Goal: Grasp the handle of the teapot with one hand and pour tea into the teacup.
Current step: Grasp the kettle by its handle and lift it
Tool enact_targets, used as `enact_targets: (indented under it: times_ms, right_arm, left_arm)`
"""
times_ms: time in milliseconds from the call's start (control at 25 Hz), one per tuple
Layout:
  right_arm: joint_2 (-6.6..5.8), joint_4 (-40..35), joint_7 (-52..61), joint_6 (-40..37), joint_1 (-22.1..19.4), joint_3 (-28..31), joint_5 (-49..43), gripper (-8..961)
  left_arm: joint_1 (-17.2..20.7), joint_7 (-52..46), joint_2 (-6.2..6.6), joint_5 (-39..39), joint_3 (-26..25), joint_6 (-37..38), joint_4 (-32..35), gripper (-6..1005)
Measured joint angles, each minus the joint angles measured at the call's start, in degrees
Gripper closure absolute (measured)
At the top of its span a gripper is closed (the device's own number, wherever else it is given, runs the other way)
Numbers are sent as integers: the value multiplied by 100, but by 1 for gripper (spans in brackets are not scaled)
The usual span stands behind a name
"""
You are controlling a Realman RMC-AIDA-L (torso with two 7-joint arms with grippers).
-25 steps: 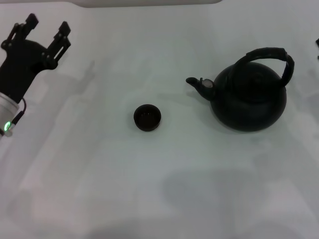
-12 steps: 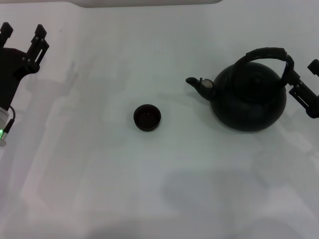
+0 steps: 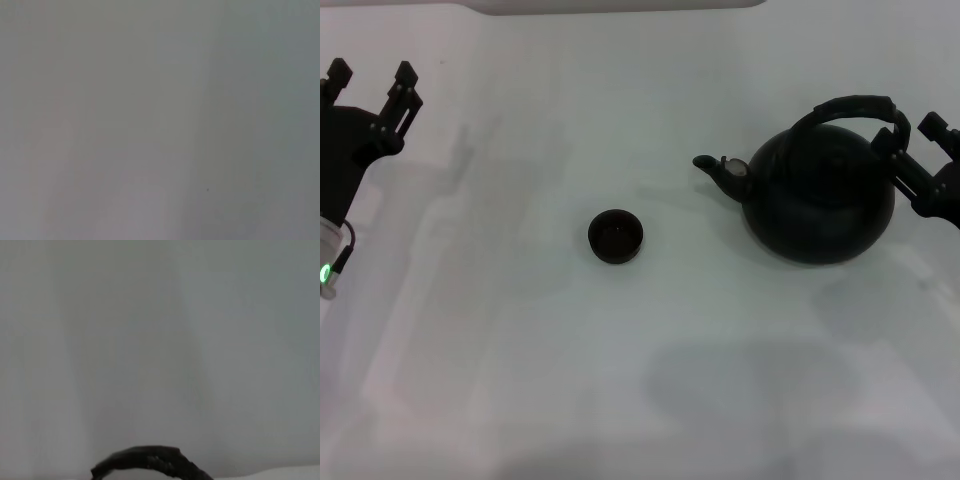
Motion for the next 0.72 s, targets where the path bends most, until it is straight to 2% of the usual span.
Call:
enact_targets:
  times_ms: [520,720]
  right_arm:
    - [-16,22,-7,132,25,-6,-14,193]
    - [-27,29,-38,130,57,-69,-69,370]
  left_arm:
    - [25,-13,0,3,0,36,10,217]
    - [30,-14,8,5,0,50,10,225]
